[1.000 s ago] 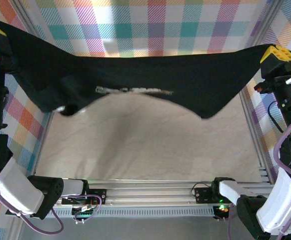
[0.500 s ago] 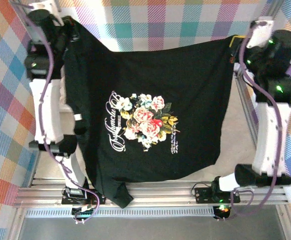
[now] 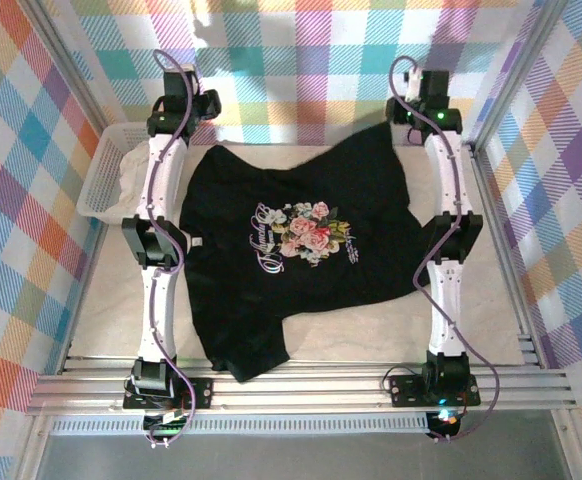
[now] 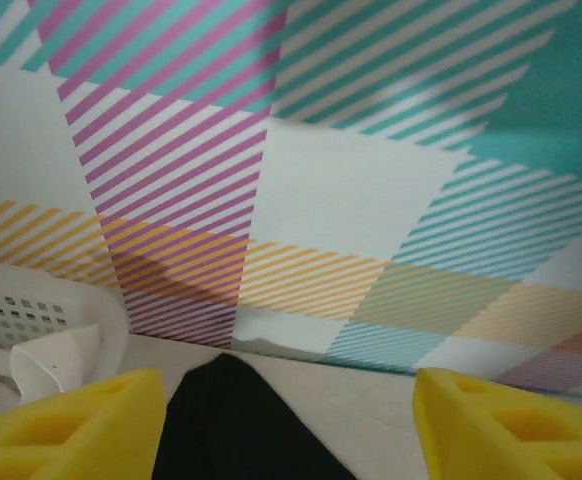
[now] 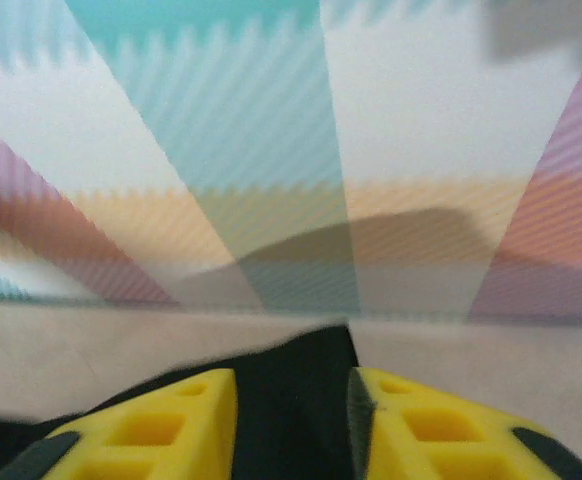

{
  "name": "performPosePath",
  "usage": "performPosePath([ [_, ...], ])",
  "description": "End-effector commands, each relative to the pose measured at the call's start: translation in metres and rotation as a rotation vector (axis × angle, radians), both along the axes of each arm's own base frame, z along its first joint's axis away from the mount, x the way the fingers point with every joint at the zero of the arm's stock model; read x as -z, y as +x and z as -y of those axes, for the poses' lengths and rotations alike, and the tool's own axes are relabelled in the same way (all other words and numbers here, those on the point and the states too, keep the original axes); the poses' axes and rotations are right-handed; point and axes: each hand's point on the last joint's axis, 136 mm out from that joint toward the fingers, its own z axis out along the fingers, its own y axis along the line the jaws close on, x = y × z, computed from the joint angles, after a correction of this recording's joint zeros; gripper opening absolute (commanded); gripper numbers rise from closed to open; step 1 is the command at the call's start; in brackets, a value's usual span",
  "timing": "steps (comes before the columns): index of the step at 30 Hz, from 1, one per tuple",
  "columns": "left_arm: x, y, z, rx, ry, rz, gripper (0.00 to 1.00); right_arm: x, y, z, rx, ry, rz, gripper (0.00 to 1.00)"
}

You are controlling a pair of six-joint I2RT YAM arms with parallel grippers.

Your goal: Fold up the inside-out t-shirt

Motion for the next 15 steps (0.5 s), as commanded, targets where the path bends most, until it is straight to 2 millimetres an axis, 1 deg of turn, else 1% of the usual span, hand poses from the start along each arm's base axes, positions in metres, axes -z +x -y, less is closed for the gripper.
performPosePath([
  [1,-0.077,-0.030,0.008,0.043,-0.065,0.108,0.71,-0.057,-0.038,0.008,0.039,-0.030,0.012,0.40],
  [2,-0.075,-0.036,0.015,0.058,-0.084,0.081,0.71,-0.053,-0.047,0.011,0.046,-0.041,-0.011,0.41],
  [3,-0.064,-0.044,0.023,0.072,-0.109,0.026,0.71,-0.044,-0.059,0.013,0.053,-0.050,-0.046,0.43],
  [5,-0.052,-0.062,0.048,0.115,-0.140,-0.036,0.71,-0.034,-0.089,0.019,0.075,-0.052,-0.096,0.44],
  [7,-0.039,-0.085,0.078,0.166,-0.181,-0.052,0.72,-0.007,-0.128,0.027,0.111,-0.035,-0.197,0.45],
  [8,-0.029,-0.097,0.094,0.192,-0.205,-0.062,0.72,0.007,-0.145,0.029,0.128,-0.019,-0.242,0.46],
  [10,-0.002,-0.126,0.123,0.237,-0.269,-0.106,0.73,0.036,-0.185,0.034,0.167,0.011,-0.330,0.47],
  [13,0.041,-0.165,0.156,0.293,-0.320,-0.201,0.73,0.081,-0.241,0.044,0.234,0.084,-0.454,0.48],
  [14,0.053,-0.176,0.163,0.295,-0.324,-0.231,0.72,0.094,-0.257,0.048,0.255,0.107,-0.496,0.48],
  [15,0.065,-0.191,0.171,0.306,-0.325,-0.265,0.73,0.106,-0.275,0.055,0.288,0.123,-0.535,0.48],
])
